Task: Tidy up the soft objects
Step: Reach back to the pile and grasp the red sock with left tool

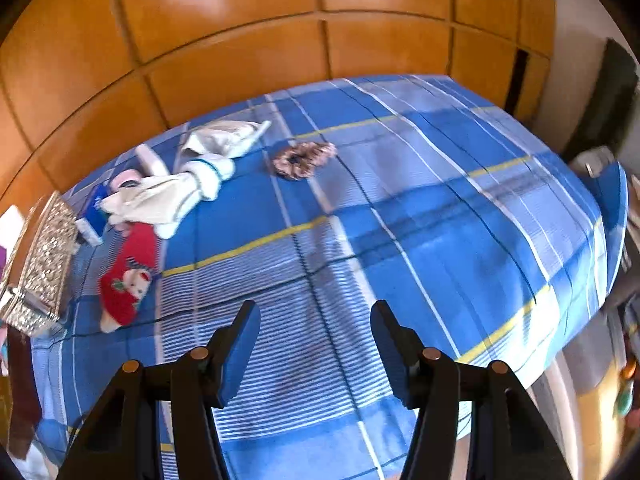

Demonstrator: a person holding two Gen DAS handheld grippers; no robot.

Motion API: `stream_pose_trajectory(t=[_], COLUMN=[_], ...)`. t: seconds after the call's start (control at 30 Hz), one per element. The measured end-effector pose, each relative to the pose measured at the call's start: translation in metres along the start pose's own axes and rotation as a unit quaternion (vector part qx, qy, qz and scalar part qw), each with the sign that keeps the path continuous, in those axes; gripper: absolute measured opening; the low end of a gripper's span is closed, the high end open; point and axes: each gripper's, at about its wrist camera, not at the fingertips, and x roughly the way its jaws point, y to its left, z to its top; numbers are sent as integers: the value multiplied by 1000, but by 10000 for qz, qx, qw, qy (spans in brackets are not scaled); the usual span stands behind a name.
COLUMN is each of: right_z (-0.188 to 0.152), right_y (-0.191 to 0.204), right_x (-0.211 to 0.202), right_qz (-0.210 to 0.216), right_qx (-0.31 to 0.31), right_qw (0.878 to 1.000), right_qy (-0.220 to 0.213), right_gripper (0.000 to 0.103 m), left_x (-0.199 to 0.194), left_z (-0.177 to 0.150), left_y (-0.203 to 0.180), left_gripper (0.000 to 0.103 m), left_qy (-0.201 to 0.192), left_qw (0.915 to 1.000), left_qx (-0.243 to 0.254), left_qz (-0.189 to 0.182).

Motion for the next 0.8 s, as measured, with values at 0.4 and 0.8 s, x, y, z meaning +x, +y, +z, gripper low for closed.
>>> stream_pose_trajectory(t=[0.4,0.8], right_z=[-2,24], right_y=[-7,-16], right_x=[9,27], right_qz=[51,462], right_qx=[75,122], right_qw=[9999,9988], right_qy=[71,143], right_gripper=[58,58], left_x=[143,141], left_z=[23,-16], left_y=[-38,-28], left_gripper=[71,23], left_qy=[1209,961], left_qw=[9913,9913], left_qx=[-314,-545], left_qz=[-418,-720])
